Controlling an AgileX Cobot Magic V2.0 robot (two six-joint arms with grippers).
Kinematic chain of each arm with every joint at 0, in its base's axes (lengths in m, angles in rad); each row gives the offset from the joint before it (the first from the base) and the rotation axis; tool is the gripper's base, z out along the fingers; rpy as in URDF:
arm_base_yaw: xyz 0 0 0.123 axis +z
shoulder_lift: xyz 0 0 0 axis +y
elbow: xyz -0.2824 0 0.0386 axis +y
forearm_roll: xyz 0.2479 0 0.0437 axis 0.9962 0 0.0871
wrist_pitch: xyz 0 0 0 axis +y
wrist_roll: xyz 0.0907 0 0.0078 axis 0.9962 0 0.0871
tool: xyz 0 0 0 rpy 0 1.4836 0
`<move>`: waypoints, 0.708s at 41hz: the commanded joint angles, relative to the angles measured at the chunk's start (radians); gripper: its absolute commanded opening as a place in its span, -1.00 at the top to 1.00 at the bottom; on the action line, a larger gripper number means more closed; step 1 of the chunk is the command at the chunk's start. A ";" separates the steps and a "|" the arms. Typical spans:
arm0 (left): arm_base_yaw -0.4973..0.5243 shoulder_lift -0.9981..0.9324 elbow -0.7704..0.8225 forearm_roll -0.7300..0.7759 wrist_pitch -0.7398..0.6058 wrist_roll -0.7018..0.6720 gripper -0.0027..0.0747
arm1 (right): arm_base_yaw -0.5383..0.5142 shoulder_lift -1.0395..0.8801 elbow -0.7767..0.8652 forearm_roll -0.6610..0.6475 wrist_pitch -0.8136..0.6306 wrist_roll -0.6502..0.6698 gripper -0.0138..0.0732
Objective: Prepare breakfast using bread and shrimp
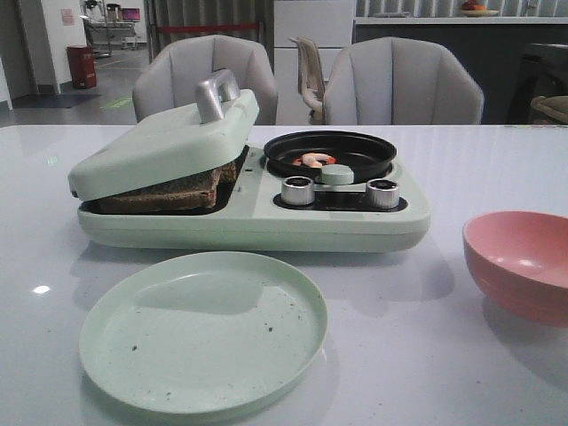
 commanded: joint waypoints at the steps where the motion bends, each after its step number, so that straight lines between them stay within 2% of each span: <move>1: -0.008 -0.015 -0.030 -0.005 -0.062 -0.012 0.67 | -0.001 -0.007 -0.025 0.000 -0.049 -0.001 0.60; 15: -0.009 -0.024 -0.030 -0.003 -0.069 -0.012 0.67 | -0.001 -0.007 -0.025 0.000 -0.049 -0.001 0.60; 20: 0.055 -0.087 -0.003 0.034 -0.093 -0.007 0.67 | -0.001 -0.007 -0.025 0.000 -0.049 -0.001 0.60; 25: 0.158 -0.201 0.125 0.032 -0.282 -0.007 0.67 | -0.001 -0.007 -0.025 0.000 -0.050 -0.001 0.60; 29: 0.223 -0.323 0.288 0.032 -0.477 -0.007 0.67 | -0.001 -0.007 -0.025 0.000 -0.050 -0.001 0.60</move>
